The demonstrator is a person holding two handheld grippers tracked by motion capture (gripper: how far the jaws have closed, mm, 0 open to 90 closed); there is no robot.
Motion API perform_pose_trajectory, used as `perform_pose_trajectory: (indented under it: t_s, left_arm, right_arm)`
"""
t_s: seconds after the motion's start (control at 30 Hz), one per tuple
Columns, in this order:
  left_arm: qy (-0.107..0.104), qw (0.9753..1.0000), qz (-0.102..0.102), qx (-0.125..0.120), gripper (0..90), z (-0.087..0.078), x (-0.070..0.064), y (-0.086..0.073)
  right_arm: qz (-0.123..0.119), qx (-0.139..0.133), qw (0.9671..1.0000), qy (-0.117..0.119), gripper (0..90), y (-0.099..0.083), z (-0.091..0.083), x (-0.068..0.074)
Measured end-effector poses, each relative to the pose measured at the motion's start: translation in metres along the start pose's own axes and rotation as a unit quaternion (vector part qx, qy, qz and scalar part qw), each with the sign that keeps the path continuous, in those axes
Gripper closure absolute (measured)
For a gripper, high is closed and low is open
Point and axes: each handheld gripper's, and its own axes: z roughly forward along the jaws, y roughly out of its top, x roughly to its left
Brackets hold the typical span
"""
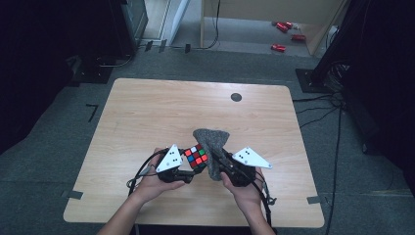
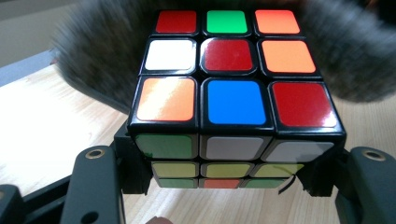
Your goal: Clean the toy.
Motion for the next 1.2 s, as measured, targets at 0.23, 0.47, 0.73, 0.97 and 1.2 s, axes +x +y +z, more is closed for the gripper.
perform_pose_trajectory:
  t_s: [0.23,0.47,0.73,0.97,1.2]
  left_arm:
    - [-0.003,0.9999,0.000,-0.010,35.0,-0.004,0.000,0.002]
    - [-0.005,1.0000,0.004,0.001,35.0,-0.001,0.000,0.000]
    - [-0.009,0.9999,0.008,0.001,35.0,-0.002,-0.003,0.002]
    - [-0.007,1.0000,0.001,0.000,35.0,-0.003,0.001,0.001]
    - [-0.011,0.9999,0.005,0.007,35.0,-0.001,-0.003,0.002]
  right_arm:
    - [0.002,0.030,0.9995,-0.002,76.4,-0.009,0.009,-0.002]
    - [0.003,0.013,0.9999,-0.006,76.1,-0.003,0.003,-0.003]
    - [0.003,0.021,0.9998,0.003,76.1,-0.009,0.008,-0.001]
    - [0.009,0.032,0.9995,0.002,75.6,-0.008,0.008,-0.007]
    - [-0.009,0.010,0.9998,0.014,76.1,-0.002,0.002,0.003]
